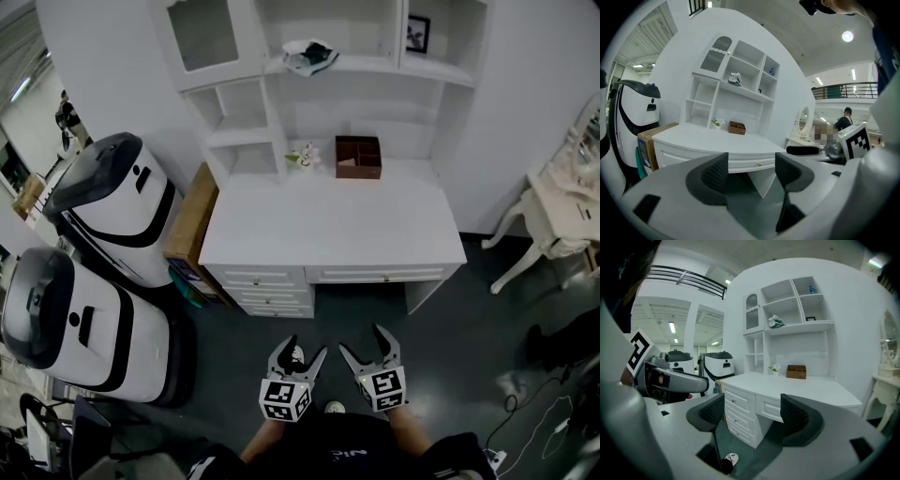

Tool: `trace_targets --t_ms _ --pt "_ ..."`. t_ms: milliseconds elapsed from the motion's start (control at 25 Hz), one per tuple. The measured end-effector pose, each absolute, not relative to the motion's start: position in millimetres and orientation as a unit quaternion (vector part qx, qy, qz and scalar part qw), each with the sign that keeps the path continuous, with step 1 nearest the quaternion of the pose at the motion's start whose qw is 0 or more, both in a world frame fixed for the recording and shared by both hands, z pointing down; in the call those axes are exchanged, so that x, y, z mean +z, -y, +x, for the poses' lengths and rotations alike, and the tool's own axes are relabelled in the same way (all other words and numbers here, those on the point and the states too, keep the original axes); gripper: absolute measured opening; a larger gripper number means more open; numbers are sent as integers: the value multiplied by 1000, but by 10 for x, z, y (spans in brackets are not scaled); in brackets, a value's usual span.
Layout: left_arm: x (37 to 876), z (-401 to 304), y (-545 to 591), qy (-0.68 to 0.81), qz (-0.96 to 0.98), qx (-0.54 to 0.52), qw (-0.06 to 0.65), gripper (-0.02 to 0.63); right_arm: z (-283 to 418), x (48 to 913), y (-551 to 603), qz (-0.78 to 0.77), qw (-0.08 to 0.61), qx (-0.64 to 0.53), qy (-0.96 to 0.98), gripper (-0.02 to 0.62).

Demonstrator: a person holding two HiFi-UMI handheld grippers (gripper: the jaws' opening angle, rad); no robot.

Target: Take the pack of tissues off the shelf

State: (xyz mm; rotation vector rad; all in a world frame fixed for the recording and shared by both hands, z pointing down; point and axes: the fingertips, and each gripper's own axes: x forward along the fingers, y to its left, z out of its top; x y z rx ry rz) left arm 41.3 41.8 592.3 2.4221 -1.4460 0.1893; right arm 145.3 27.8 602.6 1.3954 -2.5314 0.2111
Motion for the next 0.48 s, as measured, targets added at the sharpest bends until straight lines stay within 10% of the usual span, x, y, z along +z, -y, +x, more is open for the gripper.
trace_targets --t_ms 480 --pt "5823 22 926 472 866 73 147 311 1129 5916 946 509 120 90 848 362"
